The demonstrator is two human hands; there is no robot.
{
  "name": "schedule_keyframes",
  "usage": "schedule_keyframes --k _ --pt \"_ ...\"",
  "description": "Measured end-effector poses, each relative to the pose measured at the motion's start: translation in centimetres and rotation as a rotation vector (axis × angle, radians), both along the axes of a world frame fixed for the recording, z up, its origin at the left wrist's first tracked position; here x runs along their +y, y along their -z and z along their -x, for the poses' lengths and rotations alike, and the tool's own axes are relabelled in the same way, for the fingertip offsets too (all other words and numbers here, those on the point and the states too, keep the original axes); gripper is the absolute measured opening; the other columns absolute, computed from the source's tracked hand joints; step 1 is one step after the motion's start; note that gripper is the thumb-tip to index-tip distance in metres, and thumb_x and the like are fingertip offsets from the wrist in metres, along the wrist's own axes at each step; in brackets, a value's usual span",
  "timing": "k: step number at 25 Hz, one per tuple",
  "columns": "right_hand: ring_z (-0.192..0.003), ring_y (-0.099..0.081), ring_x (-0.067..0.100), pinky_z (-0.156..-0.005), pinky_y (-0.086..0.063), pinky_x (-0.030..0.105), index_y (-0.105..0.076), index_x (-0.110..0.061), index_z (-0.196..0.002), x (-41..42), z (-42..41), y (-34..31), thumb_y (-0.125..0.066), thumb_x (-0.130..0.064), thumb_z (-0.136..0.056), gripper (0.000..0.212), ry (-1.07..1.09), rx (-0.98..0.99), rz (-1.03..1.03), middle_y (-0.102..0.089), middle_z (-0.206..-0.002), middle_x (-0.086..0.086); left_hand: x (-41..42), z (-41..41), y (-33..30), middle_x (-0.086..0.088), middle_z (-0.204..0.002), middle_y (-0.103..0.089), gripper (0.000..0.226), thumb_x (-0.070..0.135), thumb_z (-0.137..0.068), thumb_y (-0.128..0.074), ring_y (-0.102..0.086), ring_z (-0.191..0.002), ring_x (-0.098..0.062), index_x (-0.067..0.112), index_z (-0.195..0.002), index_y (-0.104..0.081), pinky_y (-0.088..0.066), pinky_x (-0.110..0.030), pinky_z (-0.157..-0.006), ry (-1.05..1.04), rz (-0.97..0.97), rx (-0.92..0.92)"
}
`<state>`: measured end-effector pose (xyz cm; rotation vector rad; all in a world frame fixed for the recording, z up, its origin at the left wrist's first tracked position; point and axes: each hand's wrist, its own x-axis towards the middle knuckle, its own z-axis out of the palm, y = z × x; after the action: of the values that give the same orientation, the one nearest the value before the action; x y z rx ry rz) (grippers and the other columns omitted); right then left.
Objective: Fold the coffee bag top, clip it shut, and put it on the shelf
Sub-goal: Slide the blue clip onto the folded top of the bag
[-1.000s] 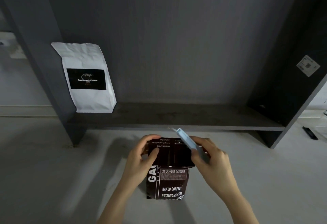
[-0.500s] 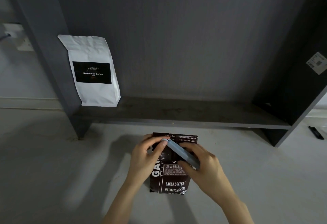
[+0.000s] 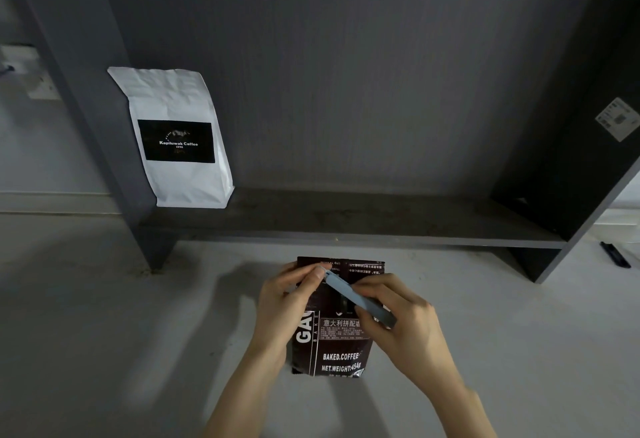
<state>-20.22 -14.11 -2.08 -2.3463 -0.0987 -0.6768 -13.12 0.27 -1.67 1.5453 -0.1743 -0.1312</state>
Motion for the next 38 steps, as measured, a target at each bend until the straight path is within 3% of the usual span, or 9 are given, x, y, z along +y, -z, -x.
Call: schedule_keyframes --k 7,10,12,16,19,23,28,34,38 --pt "-0.076 -0.06 0.005 -0.056 -0.051 0.021 -0.057 -0.032 -0.087 -0.1 -0.1 0.2 -0.058 -0.029 -0.071 0.016 -0.034 0.043 -0.096 -0.056 -0.091 -0.022 0.2 -0.6 -0.3 0.004 -0.091 -0.068 0.014 0.017 -0.081 -0.06 -0.063 -0.073 0.004 0.026 -0.078 -0.07 -0.044 -0.002 -0.061 0.07 -0.008 0.038" --pt "-0.083 -0.058 0.002 -0.059 -0.047 0.011 -0.06 -0.027 -0.083 -0.3 0.0 0.4 -0.064 -0.031 -0.07 0.014 -0.019 0.075 -0.142 -0.05 -0.103 -0.022 0.3 -0.6 0.0 0.005 -0.09 -0.068 0.012 0.019 -0.082 -0.059 -0.06 -0.066 0.015 0.023 -0.083 -0.07 -0.042 0.001 -0.055 0.032 -0.004 0.047" --pt "-0.079 -0.059 0.003 -0.055 -0.042 0.008 -0.059 -0.026 -0.075 -0.9 0.4 0.6 -0.068 -0.03 -0.073 0.01 -0.023 0.152 -0.181 -0.058 -0.092 -0.017 0.3 -0.8 0.2 0.009 -0.087 -0.068 0.013 0.021 -0.082 -0.058 -0.058 -0.066 0.018 0.021 -0.087 -0.07 -0.04 0.003 -0.055 0.001 -0.01 0.038" --pt "-0.07 -0.063 0.008 -0.049 -0.051 0.021 -0.063 -0.026 -0.072 -3.3 2.3 0.7 -0.065 -0.013 -0.078 0.014 -0.004 0.298 -0.361 -0.068 -0.077 -0.003 0.8 -0.9 0.4 0.016 -0.085 -0.066 0.014 0.019 -0.084 -0.057 -0.057 -0.069 0.022 0.026 -0.086 -0.069 -0.038 0.006 -0.058 -0.027 0.034 0.031" --pt "-0.074 -0.065 0.008 -0.052 -0.052 0.018 -0.066 -0.016 -0.081 -4.2 3.0 0.6 -0.061 -0.005 -0.08 0.012 -0.024 0.34 -0.463 -0.07 -0.083 0.0 0.8 -0.9 0.5 0.017 -0.087 -0.066 0.014 0.02 -0.084 -0.057 -0.059 -0.072 0.02 0.025 -0.089 -0.069 -0.039 0.005 -0.059 -0.014 0.025 0.021" --pt "-0.068 -0.065 0.005 -0.053 -0.051 0.015 -0.067 -0.013 -0.083 -4.3 2.8 0.0 -0.056 0.0 -0.082 0.017 -0.001 0.293 -0.523 -0.071 -0.082 0.002 1.6 -1.1 0.4 0.016 -0.09 -0.071 0.017 0.021 -0.081 -0.06 -0.064 -0.083 0.008 0.034 -0.086 -0.069 -0.044 0.0 -0.063 0.08 0.015 0.006" --pt "-0.064 -0.065 0.006 -0.058 -0.051 0.009 -0.067 -0.014 -0.081 -4.7 2.8 -0.2 -0.055 0.0 -0.082 0.019 0.054 0.203 -0.59 -0.073 -0.086 -0.012 2.4 -1.0 0.6 0.011 -0.099 -0.066 0.035 0.007 -0.081 -0.059 -0.063 -0.083 0.009 0.037 -0.1 -0.058 -0.047 -0.004 -0.062 0.216 0.022 -0.03" --pt "-0.075 -0.066 0.003 -0.065 -0.054 0.01 -0.065 -0.027 -0.082 -6.1 1.8 -1.0 -0.054 -0.009 -0.084 0.02 0.211 0.038 -0.655 -0.071 -0.084 -0.023 2.1 -0.9 1.8 0.021 -0.11 -0.051 0.07 -0.002 -0.081 -0.056 -0.055 -0.094 0.015 0.039 -0.13 -0.026 -0.045 0.0 -0.072 0.158 0.044 -0.074" --pt "-0.073 -0.066 0.002 -0.071 -0.055 0.015 -0.062 -0.033 -0.079 -5.0 -0.9 -1.3 -0.057 -0.011 -0.083 0.023 0.187 0.12 -0.503 -0.067 -0.09 -0.012 2.2 -1.0 2.3 0.014 -0.099 -0.063 0.042 0.002 -0.081 -0.058 -0.062 -0.087 0.011 0.034 -0.107 -0.051 -0.046 -0.002 -0.065 0.19 -0.008 -0.01"
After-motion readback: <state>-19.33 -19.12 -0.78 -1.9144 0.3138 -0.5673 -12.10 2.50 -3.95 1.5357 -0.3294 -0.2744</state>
